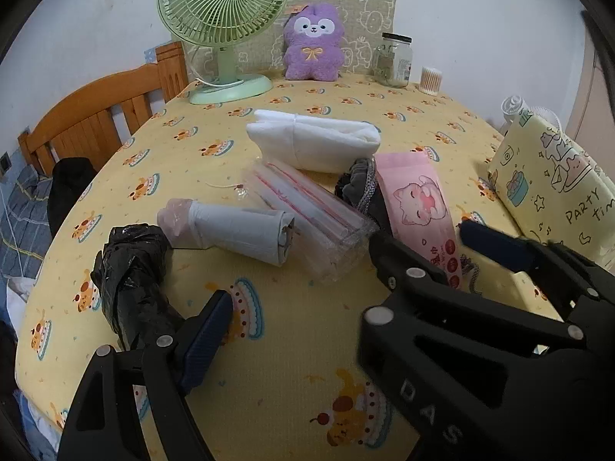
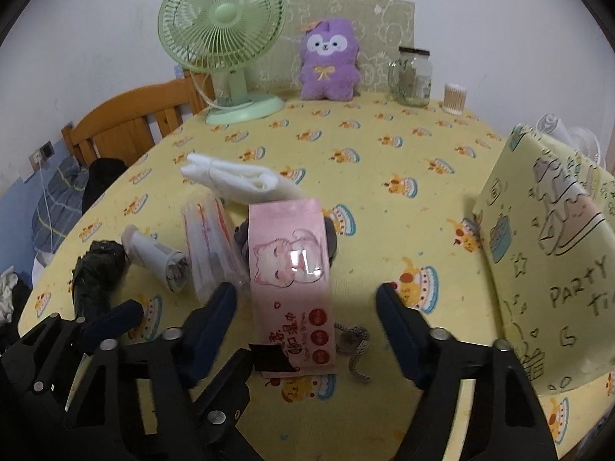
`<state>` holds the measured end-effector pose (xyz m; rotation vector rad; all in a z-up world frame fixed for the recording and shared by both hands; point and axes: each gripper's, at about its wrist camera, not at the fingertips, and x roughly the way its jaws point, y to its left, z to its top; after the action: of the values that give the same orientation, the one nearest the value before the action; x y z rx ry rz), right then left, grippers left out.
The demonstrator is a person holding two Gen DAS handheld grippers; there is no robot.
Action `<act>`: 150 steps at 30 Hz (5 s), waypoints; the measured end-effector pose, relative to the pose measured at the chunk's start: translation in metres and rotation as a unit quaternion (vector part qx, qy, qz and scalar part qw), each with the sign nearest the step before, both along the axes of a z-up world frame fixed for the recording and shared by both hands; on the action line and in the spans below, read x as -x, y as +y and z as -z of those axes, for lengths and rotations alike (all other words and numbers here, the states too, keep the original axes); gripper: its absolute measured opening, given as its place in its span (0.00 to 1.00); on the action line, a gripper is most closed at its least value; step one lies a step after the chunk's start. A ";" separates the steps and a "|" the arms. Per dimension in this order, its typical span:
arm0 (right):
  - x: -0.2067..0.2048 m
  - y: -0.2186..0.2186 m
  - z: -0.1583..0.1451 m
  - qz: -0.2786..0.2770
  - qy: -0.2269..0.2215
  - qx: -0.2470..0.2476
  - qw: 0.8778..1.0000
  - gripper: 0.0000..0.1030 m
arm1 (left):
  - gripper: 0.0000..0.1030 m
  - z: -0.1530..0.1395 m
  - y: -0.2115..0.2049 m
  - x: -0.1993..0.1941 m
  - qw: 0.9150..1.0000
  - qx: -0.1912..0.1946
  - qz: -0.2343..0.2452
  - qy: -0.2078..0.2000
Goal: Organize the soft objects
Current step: 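Grasp the pink wet-wipes pack with the right tool, then grasp the black folded umbrella with the left tool while the right tool holds the wipes, then carry the umbrella with the left tool while the right tool carries the wipes toward the gift box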
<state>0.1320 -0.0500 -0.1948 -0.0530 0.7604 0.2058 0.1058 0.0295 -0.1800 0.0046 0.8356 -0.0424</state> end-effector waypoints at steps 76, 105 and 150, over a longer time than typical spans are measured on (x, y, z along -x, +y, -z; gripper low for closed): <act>0.037 0.033 -0.043 -0.027 -0.038 -0.001 0.999 0.42 | 0.27 -0.047 0.029 0.034 0.999 0.001 -0.008 -0.052; 0.071 -0.020 -0.136 -0.011 -0.103 -0.040 0.994 0.42 | 0.27 -0.139 -0.020 0.059 0.992 -0.008 0.016 -0.128; 0.035 -0.137 -0.172 0.055 -0.136 -0.026 0.989 0.42 | 0.28 -0.162 -0.139 0.004 0.984 0.013 0.091 -0.156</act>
<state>0.0970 -0.1870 -0.0231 0.0099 0.4846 0.1097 0.1022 -0.1093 -0.0177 0.0613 0.5197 -0.2206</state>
